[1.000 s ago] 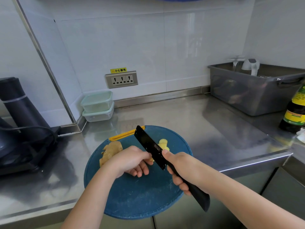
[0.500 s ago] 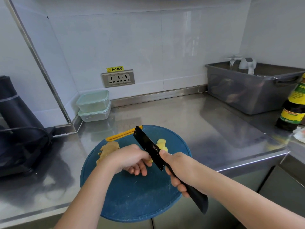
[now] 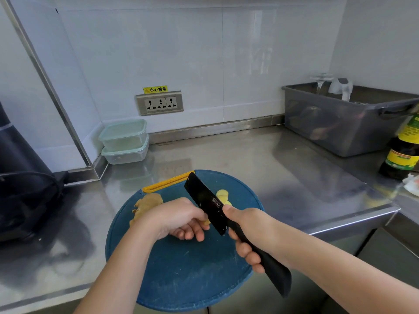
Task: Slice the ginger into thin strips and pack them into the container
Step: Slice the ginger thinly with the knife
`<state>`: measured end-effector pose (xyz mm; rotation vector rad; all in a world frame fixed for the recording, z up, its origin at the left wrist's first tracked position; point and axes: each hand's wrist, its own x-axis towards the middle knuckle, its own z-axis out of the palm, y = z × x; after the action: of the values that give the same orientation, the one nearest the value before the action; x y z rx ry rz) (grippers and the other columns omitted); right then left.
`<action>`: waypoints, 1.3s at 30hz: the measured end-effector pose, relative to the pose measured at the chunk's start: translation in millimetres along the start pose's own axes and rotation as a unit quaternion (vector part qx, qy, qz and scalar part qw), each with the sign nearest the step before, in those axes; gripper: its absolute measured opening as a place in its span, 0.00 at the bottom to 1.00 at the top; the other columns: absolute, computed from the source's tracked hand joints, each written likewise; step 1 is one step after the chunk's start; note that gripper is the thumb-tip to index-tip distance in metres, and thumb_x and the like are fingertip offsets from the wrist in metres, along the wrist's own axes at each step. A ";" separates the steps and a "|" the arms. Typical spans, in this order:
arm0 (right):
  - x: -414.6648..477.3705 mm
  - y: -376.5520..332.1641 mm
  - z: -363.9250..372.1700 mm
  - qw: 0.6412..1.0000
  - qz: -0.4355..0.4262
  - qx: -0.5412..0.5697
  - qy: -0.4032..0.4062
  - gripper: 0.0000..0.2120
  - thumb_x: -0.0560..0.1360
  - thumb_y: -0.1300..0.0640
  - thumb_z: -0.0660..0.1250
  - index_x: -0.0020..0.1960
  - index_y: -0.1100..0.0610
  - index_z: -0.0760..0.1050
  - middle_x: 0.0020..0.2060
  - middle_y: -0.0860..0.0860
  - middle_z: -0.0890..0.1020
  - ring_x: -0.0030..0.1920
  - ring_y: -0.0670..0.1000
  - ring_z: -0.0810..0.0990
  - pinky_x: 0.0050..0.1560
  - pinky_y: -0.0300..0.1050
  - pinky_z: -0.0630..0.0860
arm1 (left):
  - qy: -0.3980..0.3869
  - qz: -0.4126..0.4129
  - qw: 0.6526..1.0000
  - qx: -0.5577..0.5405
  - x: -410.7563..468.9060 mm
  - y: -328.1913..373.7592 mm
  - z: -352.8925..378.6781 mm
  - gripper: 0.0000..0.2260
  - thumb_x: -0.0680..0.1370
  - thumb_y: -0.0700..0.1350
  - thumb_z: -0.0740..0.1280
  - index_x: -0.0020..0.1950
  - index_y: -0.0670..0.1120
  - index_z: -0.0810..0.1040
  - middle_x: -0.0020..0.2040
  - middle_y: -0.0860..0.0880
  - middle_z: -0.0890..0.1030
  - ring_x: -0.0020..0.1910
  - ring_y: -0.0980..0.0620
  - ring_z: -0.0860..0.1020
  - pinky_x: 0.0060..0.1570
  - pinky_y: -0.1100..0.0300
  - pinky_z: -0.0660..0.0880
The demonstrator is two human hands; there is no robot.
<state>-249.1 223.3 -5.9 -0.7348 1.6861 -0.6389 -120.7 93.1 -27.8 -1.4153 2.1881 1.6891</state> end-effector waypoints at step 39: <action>15.2 5.6 -0.9 0.995 -0.036 -0.069 0.062 0.24 0.79 0.36 0.52 0.38 0.55 0.66 0.21 0.50 0.68 0.20 0.49 0.64 0.22 0.38 0.64 | 0.073 -0.011 0.996 -0.042 -18.2 -1.8 10.6 0.10 0.79 0.45 0.63 0.45 0.39 0.78 0.30 0.45 0.82 0.24 0.54 0.78 0.23 0.67 0.72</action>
<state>-253.5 215.5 -19.4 -0.8713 1.8380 -0.6338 -113.9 112.7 -24.0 -1.6274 2.1865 1.7432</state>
